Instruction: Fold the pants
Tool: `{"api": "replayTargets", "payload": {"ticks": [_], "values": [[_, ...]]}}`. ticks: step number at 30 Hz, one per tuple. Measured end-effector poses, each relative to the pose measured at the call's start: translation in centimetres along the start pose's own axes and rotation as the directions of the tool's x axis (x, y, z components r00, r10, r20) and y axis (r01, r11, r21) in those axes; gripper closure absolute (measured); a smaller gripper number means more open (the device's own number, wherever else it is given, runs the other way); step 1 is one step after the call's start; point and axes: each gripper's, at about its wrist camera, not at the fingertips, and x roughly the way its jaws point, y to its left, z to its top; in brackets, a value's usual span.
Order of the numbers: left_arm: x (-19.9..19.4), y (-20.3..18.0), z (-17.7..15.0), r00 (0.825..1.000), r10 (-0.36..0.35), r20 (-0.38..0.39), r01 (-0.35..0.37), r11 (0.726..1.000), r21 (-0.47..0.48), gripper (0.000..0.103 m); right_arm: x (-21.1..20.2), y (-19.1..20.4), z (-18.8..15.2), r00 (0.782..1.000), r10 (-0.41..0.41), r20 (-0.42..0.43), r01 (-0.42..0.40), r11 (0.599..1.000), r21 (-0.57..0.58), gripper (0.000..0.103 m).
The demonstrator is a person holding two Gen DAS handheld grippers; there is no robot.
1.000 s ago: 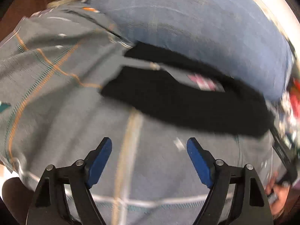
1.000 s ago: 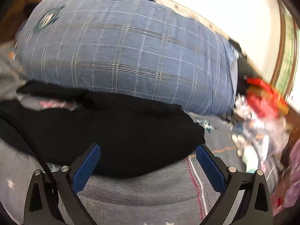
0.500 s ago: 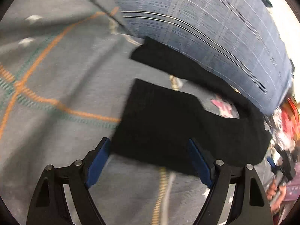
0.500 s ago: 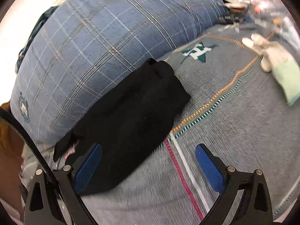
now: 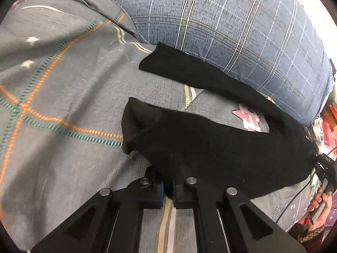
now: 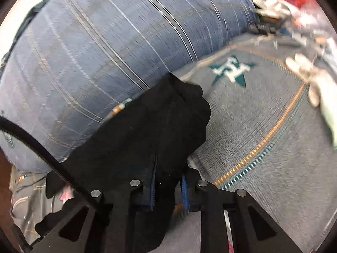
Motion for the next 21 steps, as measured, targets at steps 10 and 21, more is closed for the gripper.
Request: {"api": "replayTargets", "payload": {"ticks": [10, 21], "values": [[-4.9, 0.8, -4.2, 0.999, -0.018, 0.035, 0.019, 1.0, -0.017, 0.098, -6.9, -2.5, -2.8, 0.999, 0.04, 0.013, -0.041, 0.997, 0.059, 0.085], [-6.9, 2.6, -6.3, 0.997, 0.067, 0.032, -0.068, 0.997, 0.033, 0.082, -8.8, -9.7, -4.7, 0.997, -0.078, 0.018, 0.074, 0.983, 0.168, 0.043]]}}
